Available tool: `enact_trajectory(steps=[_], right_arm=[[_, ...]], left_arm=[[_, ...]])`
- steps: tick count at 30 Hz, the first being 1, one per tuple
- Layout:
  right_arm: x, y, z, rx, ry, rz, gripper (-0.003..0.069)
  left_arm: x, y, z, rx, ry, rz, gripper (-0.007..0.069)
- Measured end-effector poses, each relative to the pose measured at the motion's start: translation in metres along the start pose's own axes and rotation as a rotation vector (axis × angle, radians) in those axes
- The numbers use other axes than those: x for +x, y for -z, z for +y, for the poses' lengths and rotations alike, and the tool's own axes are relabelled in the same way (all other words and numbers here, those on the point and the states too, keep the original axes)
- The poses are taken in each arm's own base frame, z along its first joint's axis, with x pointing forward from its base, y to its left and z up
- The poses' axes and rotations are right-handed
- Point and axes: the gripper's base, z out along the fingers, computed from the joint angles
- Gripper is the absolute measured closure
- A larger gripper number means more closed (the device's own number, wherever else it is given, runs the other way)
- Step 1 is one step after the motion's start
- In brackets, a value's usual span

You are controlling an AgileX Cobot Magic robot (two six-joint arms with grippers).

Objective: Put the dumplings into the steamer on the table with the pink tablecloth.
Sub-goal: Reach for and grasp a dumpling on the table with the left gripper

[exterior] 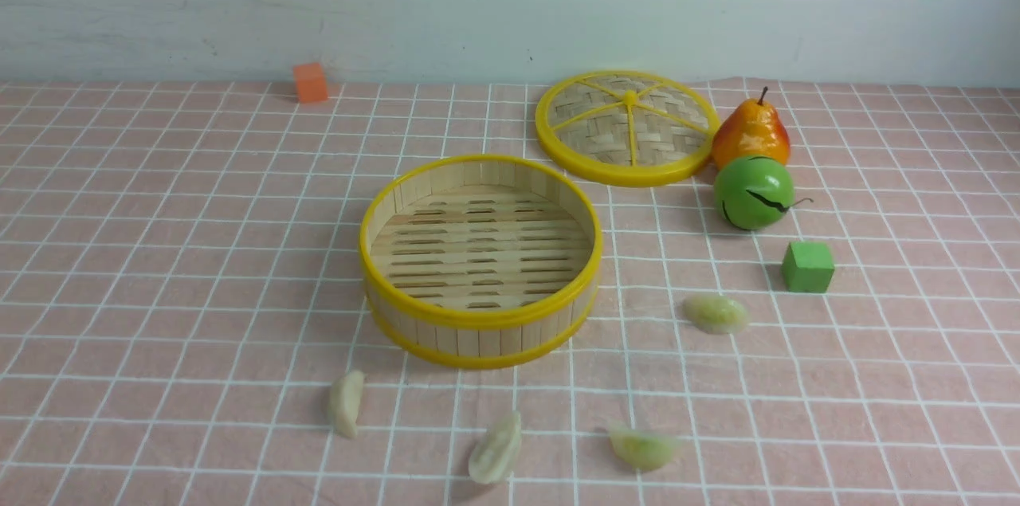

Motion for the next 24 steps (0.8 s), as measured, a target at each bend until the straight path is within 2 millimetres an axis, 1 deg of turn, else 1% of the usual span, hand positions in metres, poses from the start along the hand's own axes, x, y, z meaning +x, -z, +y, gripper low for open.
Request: enact_trajectory(steps=[24], right_arm=[[0.0000, 0.0000, 0.0000, 0.000, 0.000, 0.000, 0.0419]], left_arm=[[0.0001, 0.0000, 0.0000, 0.000, 0.000, 0.001, 0.0407]])
